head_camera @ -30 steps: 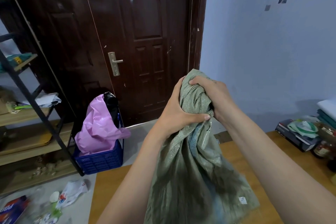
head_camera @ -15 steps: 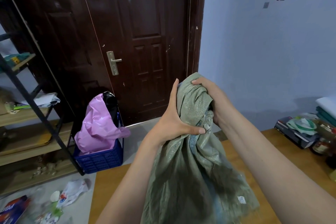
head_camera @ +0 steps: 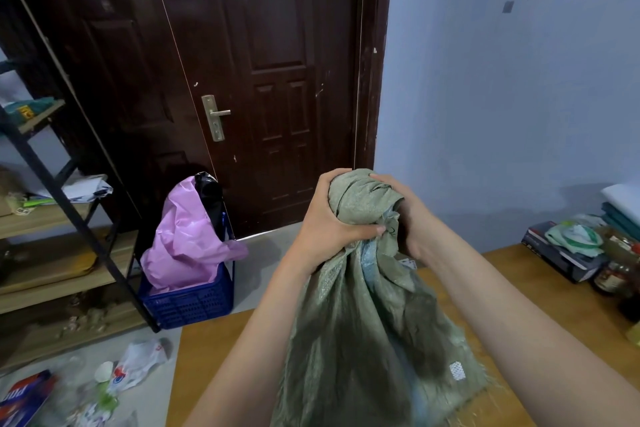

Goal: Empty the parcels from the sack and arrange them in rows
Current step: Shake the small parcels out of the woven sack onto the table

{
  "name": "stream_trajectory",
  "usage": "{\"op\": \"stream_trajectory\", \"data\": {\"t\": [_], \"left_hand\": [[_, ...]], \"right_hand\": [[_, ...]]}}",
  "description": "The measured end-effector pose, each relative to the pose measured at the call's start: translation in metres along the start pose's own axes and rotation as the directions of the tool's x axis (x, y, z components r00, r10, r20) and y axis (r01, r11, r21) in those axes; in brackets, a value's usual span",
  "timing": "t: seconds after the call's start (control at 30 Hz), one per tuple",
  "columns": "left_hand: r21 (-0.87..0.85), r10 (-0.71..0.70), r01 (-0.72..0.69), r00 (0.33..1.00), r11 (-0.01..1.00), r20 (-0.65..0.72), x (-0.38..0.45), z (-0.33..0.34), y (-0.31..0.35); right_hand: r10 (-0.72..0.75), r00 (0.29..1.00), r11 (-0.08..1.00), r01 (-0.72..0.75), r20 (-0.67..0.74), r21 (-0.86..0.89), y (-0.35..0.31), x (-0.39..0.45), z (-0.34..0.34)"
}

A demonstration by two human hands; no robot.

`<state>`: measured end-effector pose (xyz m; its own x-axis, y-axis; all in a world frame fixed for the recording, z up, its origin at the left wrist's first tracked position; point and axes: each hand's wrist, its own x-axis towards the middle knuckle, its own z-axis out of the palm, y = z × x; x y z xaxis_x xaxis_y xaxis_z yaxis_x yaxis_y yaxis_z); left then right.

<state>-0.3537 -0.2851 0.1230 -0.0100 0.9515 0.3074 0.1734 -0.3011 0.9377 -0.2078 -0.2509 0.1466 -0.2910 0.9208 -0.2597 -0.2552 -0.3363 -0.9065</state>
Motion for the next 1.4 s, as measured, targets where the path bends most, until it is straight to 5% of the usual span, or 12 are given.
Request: {"op": "stream_trajectory", "data": {"t": [0.1,0.17,0.27,0.37,0.5,0.73,0.9,1.17,1.4], "left_hand": [[0.045,-0.023,0.023,1.000,0.999,0.004,0.001,-0.004,-0.002],[0.056,-0.041,0.041,0.999,0.998,-0.014,0.001,-0.005,-0.003],[0.059,-0.090,0.095,0.993,0.994,-0.073,0.005,-0.003,-0.005],[0.084,-0.150,0.158,0.984,0.984,-0.101,0.009,0.002,-0.008],[0.142,-0.138,0.151,0.985,0.978,-0.100,0.006,0.004,-0.010],[0.070,-0.143,0.143,0.990,0.987,0.000,-0.001,0.003,-0.020],[-0.024,-0.148,0.151,0.985,0.988,0.090,-0.008,-0.007,-0.017],[0.001,-0.255,0.265,0.926,0.964,0.279,-0.009,-0.023,-0.032],[-0.055,-0.191,0.207,0.958,0.977,0.214,-0.008,-0.015,-0.031]], "right_hand": [[-0.035,0.995,0.965,0.009,-0.094,-0.261,0.002,0.002,-0.003],[-0.218,0.963,0.881,0.125,-0.158,-0.456,-0.005,0.000,-0.004],[-0.414,0.910,0.745,0.325,-0.022,-0.582,-0.021,-0.009,0.001],[-0.293,0.941,0.644,0.327,0.171,-0.692,-0.020,-0.012,0.008],[-0.237,0.950,0.534,0.303,0.205,-0.789,-0.007,0.000,0.002],[-0.243,0.954,0.564,0.287,0.177,-0.774,0.002,0.007,-0.003],[-0.217,0.968,0.689,0.241,0.122,-0.684,-0.001,0.010,-0.011],[-0.257,0.963,0.766,0.253,0.080,-0.591,-0.008,0.009,-0.013],[-0.209,0.977,0.860,0.203,0.039,-0.469,-0.020,0.002,-0.004]]}}
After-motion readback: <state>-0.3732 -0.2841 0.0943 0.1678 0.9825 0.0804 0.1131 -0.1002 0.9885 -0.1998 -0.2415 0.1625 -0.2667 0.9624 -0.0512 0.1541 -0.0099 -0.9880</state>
